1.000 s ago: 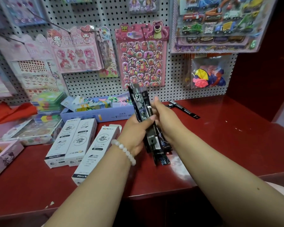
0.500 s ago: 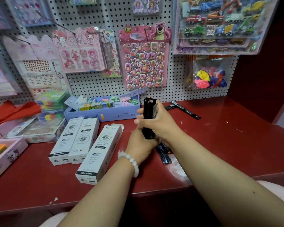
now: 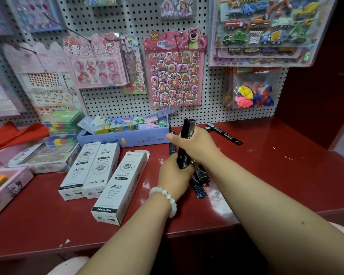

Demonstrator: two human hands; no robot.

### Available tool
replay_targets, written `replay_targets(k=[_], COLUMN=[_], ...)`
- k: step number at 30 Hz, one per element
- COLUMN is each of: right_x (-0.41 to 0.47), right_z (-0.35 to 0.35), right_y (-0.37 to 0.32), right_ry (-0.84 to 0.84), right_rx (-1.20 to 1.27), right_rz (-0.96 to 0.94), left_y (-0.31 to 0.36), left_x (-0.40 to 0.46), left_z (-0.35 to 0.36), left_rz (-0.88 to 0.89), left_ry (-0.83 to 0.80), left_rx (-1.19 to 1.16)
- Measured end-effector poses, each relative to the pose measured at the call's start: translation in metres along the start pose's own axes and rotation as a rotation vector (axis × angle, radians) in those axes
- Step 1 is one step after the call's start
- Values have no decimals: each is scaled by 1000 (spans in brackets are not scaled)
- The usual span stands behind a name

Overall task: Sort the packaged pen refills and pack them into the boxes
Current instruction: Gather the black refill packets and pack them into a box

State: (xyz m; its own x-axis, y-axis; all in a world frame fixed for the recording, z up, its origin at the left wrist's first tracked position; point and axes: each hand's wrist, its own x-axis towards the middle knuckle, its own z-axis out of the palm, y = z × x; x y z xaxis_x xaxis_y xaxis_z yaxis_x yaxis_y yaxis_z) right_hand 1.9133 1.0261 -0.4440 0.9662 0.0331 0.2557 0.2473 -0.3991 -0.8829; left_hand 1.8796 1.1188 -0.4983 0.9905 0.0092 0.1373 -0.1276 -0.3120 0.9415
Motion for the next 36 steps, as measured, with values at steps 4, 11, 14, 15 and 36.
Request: replay_targets(k=[4, 11, 14, 15, 36], right_x=[-1, 0, 4, 7, 8], right_z=[-16, -19, -23, -26, 5], right_y=[2, 17, 18, 17, 34], right_ry=[-270, -125, 37, 91, 168], right_rx=[226, 239, 274, 326, 480], right_rz=[96, 101, 99, 105, 190], left_y=[3, 0, -2, -3, -4], left_x=[-2, -4, -2, 0, -3], left_z=[-6, -12, -14, -15, -19], left_rz=[-69, -198, -254, -269, -355], left_ry=[-228, -376, -311, -282, -486], left_rx=[-372, -645, -667, -653, -727])
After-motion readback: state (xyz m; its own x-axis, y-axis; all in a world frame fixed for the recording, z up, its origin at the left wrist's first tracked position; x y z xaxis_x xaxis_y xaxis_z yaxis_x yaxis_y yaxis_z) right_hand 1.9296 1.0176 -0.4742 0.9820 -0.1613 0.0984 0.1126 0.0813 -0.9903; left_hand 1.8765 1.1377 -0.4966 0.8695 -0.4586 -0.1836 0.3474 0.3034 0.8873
